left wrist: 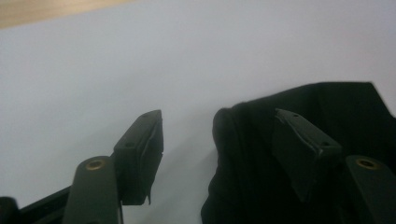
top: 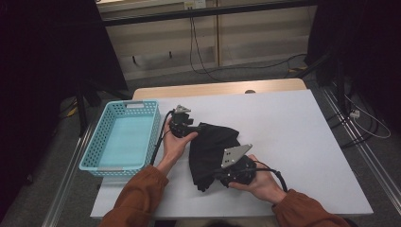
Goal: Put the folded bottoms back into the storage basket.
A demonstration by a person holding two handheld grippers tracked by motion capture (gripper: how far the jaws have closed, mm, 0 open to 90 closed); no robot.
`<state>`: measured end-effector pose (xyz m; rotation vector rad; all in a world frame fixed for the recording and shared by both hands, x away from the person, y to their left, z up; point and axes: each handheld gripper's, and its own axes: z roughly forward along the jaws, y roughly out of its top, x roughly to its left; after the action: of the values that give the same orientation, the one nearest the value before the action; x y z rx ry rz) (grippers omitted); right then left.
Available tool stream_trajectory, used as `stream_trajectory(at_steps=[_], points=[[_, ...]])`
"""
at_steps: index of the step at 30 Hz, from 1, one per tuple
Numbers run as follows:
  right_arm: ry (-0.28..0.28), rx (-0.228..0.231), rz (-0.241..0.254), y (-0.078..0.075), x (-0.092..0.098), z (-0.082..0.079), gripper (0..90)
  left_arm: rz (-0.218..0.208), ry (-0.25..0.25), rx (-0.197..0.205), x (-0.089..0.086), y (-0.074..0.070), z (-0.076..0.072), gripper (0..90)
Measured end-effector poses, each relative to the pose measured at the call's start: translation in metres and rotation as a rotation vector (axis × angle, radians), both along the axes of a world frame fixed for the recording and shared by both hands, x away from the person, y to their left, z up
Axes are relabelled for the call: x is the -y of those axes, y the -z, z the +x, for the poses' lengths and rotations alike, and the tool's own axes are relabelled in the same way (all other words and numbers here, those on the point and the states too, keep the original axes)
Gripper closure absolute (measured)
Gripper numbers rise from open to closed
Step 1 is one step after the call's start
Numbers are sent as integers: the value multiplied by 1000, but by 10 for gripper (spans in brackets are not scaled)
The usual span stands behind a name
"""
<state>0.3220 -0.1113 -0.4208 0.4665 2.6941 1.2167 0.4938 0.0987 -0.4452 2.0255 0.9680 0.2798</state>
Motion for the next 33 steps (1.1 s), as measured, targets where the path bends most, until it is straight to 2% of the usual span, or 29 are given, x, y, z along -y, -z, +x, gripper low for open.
stream_trajectory(at_steps=[2,3,5,7,10,12,13,18,19,20,21,24,25,27,33], points=[[1,-4,0,0,-1,0,845,-3,13,-11,2,3,0,368],[2,-7,-1,1,0,0,845,30,16,-4,3,5,1,397],[4,-9,0,2,0,0,844,28,13,-10,4,7,1,401],[1,-10,-7,4,0,-1,845,44,22,-27,6,14,3,402],[0,-14,-7,5,0,-1,845,30,29,-41,7,17,4,397],[-1,-15,-8,5,0,0,845,24,31,-34,10,19,3,405],[-1,-15,-9,5,0,-1,845,35,36,-23,13,20,1,402],[0,-15,-9,6,0,-1,844,11,41,-34,15,21,0,463],[0,-16,-11,6,0,-1,844,4,56,-54,15,19,-1,509],[0,-16,-11,6,0,-1,844,4,56,-54,15,19,-1,565],[-3,-16,-12,6,-1,-1,845,-15,71,-77,15,19,-2,609],[-3,-18,-12,7,-1,-1,844,-24,63,-82,15,20,-2,645],[-3,-18,-10,7,-1,-1,844,-36,76,-91,15,19,-2,701],[-2,-17,-5,6,0,-1,844,-29,74,-87,16,18,-3,748],[4,-8,3,5,0,-2,845,-38,52,-85,15,14,-4,773]])
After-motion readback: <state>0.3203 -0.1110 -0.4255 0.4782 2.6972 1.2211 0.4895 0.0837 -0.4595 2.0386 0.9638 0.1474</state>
